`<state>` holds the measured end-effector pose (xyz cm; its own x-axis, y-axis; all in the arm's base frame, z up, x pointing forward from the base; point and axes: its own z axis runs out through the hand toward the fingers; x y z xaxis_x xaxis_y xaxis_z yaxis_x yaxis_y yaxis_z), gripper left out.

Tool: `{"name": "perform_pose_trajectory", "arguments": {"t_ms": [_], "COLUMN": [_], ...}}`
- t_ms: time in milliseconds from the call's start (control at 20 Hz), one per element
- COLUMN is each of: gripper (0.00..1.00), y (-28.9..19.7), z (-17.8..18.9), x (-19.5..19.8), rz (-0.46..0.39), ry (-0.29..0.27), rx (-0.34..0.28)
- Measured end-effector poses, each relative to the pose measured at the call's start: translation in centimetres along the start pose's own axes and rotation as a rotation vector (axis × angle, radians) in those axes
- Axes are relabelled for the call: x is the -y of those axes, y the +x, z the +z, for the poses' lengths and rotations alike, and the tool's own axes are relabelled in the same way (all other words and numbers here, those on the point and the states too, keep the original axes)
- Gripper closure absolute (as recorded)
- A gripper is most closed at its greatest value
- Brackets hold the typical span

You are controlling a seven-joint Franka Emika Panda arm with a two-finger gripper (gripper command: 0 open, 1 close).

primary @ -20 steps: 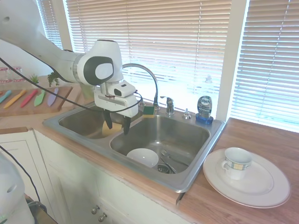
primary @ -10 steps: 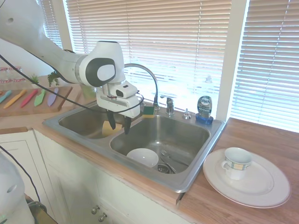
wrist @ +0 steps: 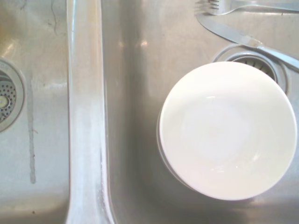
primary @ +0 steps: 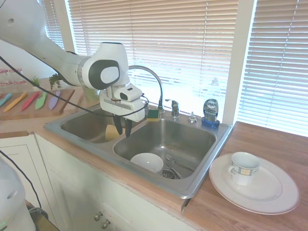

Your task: Turn on the faucet

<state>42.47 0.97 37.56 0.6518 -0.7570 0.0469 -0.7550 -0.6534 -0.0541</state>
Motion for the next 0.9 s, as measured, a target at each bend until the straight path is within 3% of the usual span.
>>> {"name": "perform_pose_trajectory", "arguments": {"t_ms": [400, 900], "gripper": [1.00, 1.00], "y": [0.8, 7.0], "z": [-0.5, -0.5], "x": [1.1, 9.0], "rz": [0.000, 0.032], "ry": [0.026, 0.048], "rx": [-0.022, -0.055]}}
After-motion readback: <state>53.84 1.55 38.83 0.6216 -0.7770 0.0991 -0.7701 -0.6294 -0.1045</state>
